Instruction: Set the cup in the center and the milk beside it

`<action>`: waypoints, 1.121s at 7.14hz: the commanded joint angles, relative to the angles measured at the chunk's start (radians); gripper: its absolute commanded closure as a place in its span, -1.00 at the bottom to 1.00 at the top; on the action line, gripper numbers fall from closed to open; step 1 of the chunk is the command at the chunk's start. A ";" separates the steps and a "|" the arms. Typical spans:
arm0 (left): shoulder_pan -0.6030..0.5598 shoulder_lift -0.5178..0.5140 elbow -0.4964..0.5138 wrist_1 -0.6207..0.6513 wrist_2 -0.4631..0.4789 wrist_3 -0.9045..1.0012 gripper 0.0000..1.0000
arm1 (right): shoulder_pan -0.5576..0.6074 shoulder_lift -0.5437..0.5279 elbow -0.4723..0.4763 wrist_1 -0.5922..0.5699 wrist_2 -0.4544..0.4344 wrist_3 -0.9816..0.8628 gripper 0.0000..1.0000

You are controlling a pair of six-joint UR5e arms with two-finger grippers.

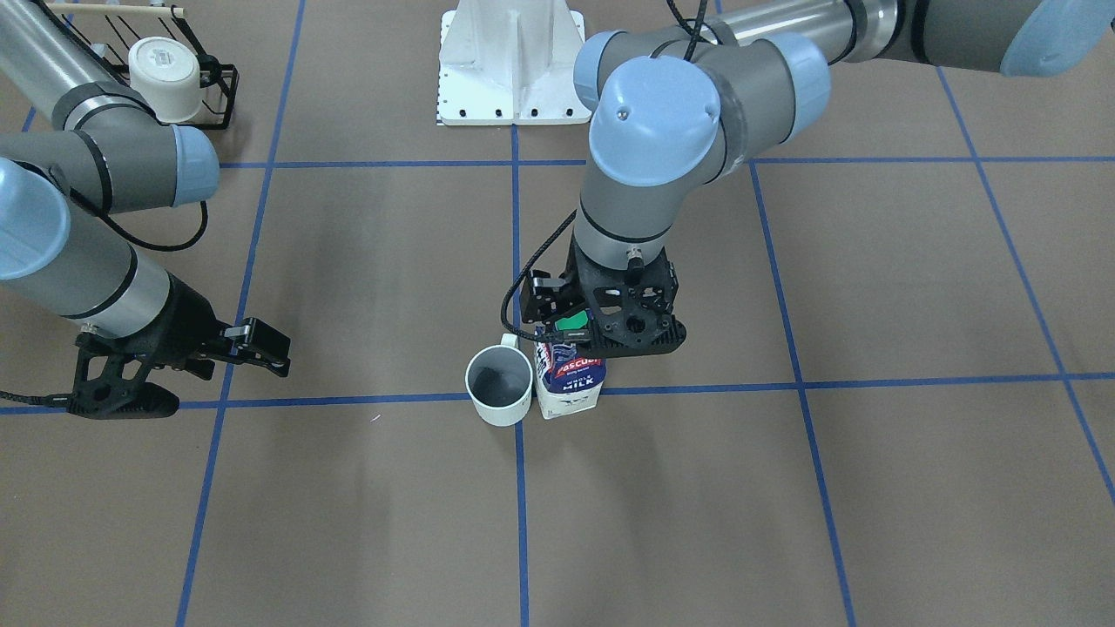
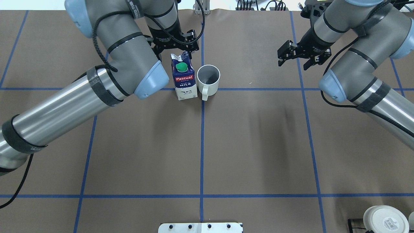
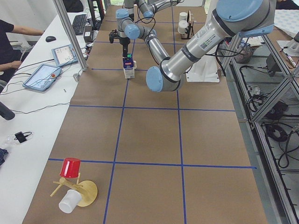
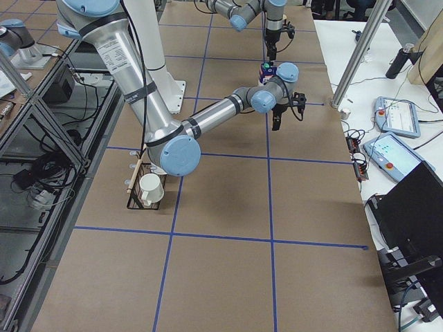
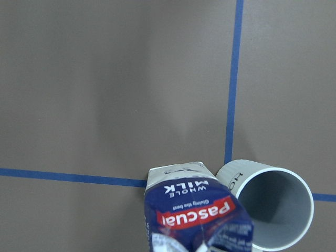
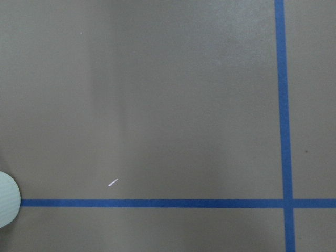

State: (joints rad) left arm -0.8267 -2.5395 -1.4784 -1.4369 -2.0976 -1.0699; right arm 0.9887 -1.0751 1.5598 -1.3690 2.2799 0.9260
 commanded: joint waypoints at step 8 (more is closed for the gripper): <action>-0.585 0.703 -0.291 0.021 -0.077 0.870 -0.96 | 0.241 -0.212 0.052 -0.051 -0.100 -0.310 -1.00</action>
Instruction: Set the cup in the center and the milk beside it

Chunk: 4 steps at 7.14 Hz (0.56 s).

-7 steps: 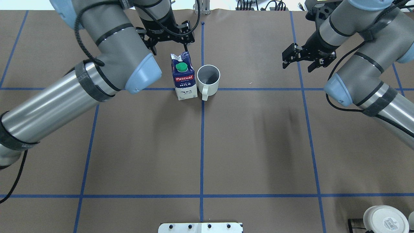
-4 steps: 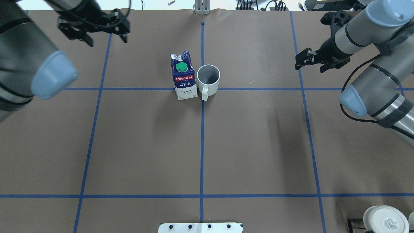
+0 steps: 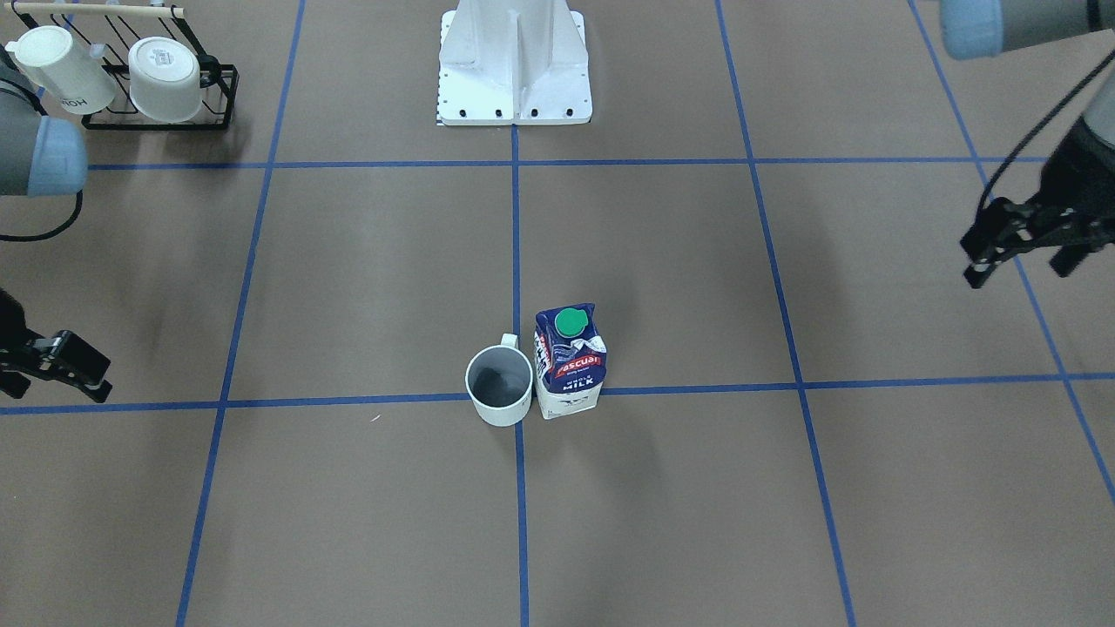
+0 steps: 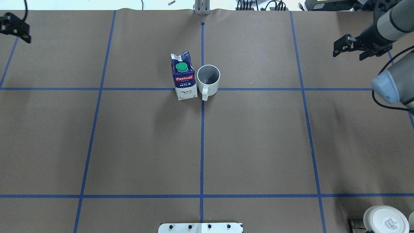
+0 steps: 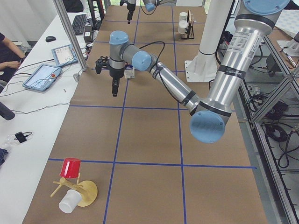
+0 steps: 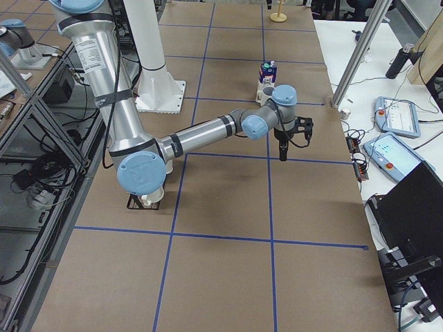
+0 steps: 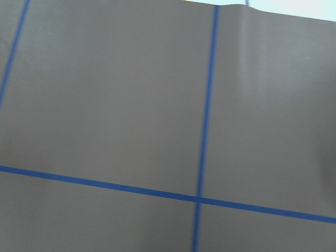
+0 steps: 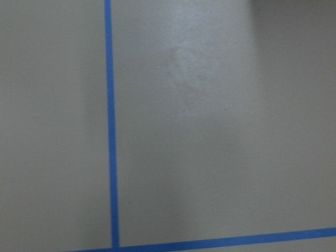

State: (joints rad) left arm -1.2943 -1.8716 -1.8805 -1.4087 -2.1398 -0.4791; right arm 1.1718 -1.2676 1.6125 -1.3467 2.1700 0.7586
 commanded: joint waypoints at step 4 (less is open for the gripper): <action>-0.192 0.277 0.193 -0.259 -0.126 0.349 -0.96 | 0.281 -0.122 -0.068 -0.200 0.210 -0.399 -1.00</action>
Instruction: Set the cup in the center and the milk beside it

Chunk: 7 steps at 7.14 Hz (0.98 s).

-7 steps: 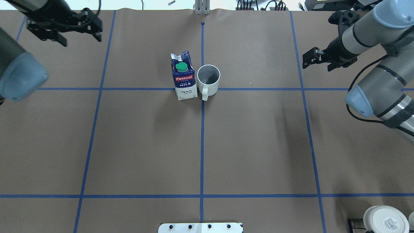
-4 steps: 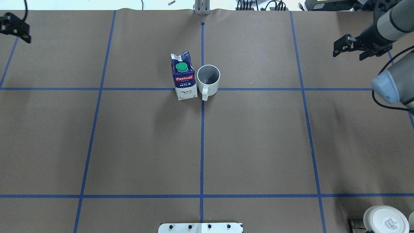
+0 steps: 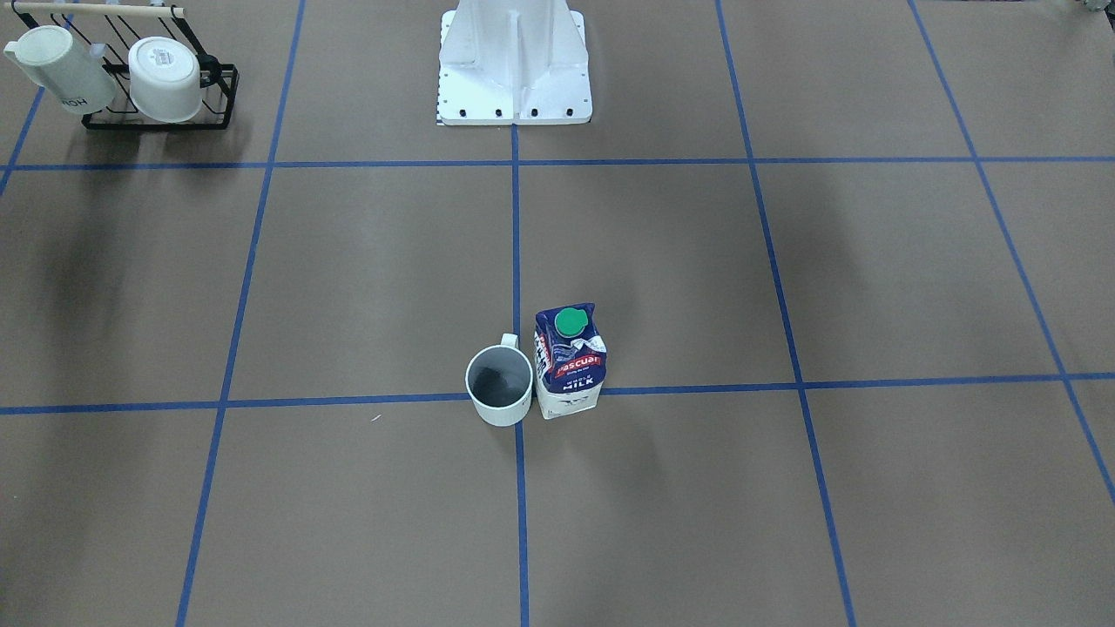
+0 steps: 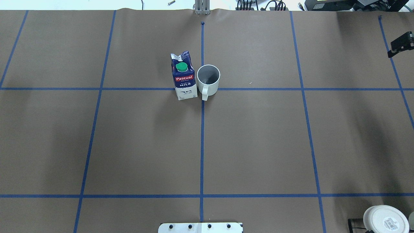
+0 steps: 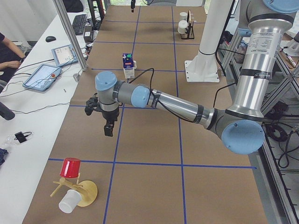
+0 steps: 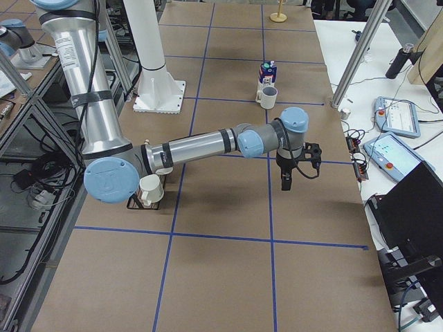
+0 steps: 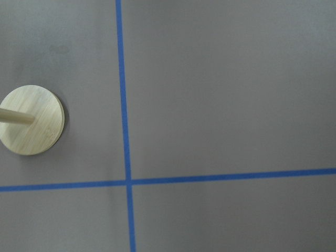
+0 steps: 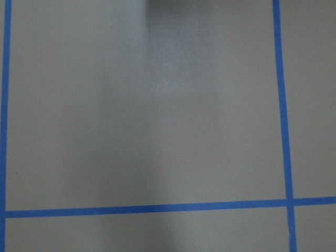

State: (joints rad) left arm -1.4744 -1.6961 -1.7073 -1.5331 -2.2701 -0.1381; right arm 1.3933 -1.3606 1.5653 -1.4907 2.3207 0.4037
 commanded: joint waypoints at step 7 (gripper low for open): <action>-0.053 0.220 0.123 -0.245 0.018 0.002 -0.96 | 0.173 -0.149 0.030 -0.160 0.060 -0.169 -1.00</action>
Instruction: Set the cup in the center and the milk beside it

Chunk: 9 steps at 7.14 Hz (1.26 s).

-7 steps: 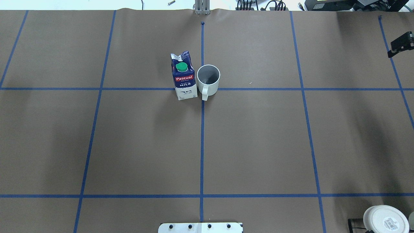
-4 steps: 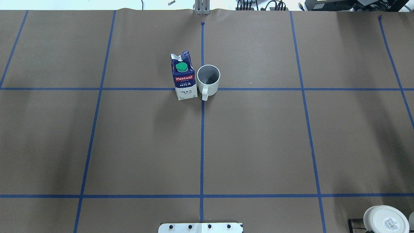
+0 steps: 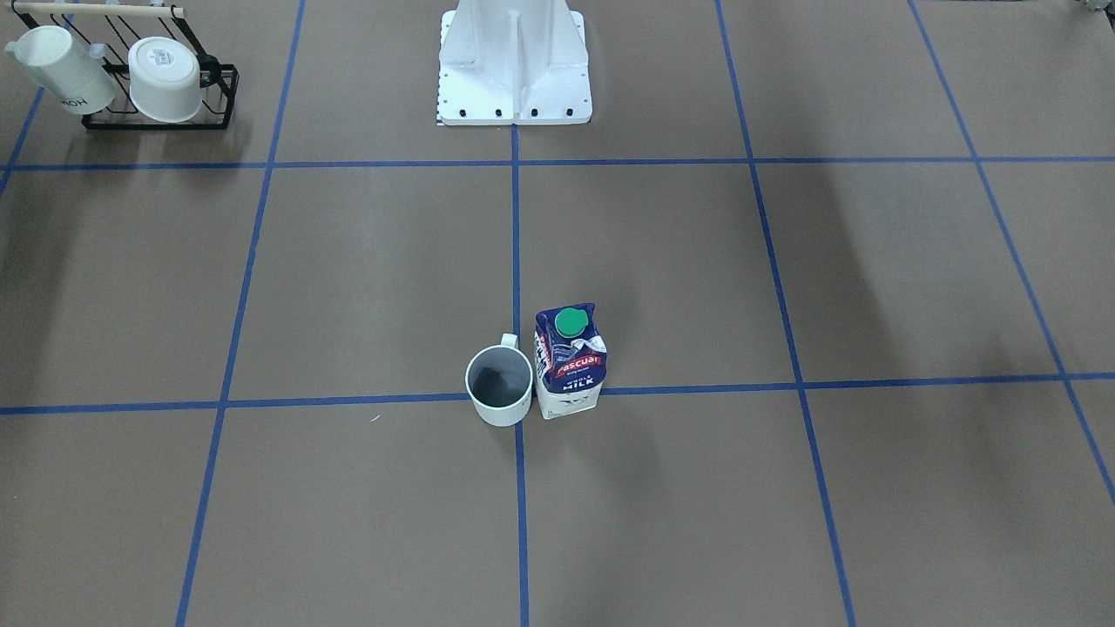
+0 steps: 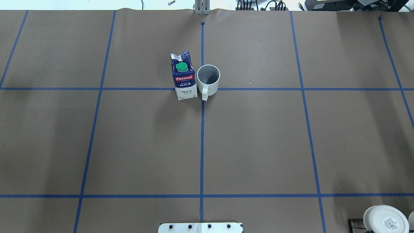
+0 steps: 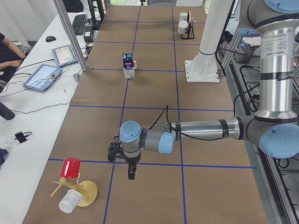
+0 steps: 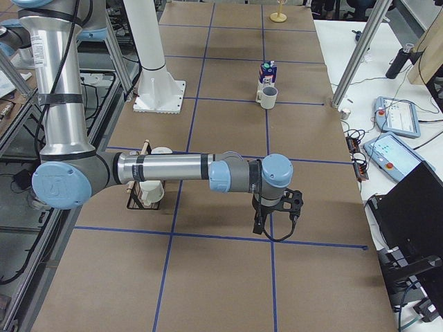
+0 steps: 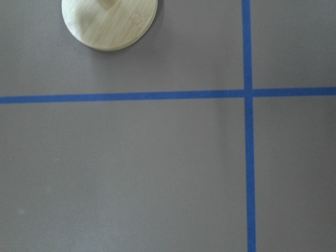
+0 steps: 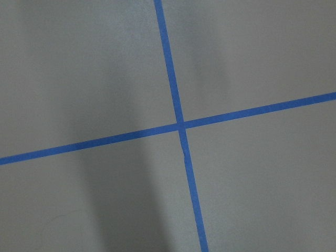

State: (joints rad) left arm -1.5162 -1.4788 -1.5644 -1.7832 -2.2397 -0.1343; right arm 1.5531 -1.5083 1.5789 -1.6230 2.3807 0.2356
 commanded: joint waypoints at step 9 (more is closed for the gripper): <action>-0.012 -0.011 -0.114 0.111 -0.121 -0.010 -0.96 | 0.012 -0.006 0.079 -0.109 -0.005 0.001 -1.00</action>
State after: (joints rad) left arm -1.5278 -1.4905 -1.6773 -1.6727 -2.3632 -0.1442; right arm 1.5647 -1.5135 1.6591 -1.7320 2.3750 0.2362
